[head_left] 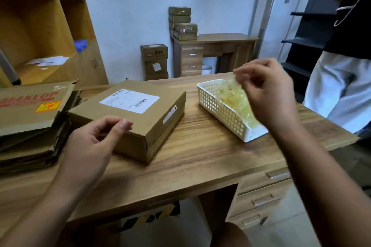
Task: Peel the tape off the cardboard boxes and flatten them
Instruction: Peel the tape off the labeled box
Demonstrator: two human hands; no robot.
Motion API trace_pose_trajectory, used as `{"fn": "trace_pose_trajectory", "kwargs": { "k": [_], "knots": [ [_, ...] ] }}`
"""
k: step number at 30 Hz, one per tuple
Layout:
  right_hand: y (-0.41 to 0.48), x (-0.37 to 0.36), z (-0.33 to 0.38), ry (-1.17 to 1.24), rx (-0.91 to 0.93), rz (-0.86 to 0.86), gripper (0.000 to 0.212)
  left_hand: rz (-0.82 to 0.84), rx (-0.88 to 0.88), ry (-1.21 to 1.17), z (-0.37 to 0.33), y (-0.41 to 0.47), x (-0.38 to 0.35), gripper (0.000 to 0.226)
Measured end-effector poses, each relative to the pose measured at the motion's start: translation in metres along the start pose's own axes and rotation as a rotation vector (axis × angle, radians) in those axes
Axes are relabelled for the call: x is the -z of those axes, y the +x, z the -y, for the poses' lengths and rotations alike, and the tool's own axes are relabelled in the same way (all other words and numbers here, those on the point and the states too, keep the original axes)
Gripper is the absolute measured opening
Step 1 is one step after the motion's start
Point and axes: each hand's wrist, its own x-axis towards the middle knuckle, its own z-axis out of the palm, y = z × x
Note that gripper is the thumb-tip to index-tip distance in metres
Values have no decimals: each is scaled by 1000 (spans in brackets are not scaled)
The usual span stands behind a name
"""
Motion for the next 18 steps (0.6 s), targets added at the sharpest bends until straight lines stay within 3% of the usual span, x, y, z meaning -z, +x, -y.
{"fn": "trace_pose_trajectory", "kwargs": {
  "k": [6, 9, 12, 18],
  "knots": [
    [43, 10, -44, -311, -82, 121, 30, -33, -7, 130, 12, 7, 2, 17],
    [39, 4, -56, -353, -152, 204, 30, -28, -5, 153, 15, 5, 0, 17],
    [34, 0, -63, -358, -138, 224, 22, -42, 1, 149, 16, 4, -4, 14],
    [29, -4, -64, -363, -126, 274, 25, -30, 4, 128, 18, 1, -5, 14]
  ]
}}
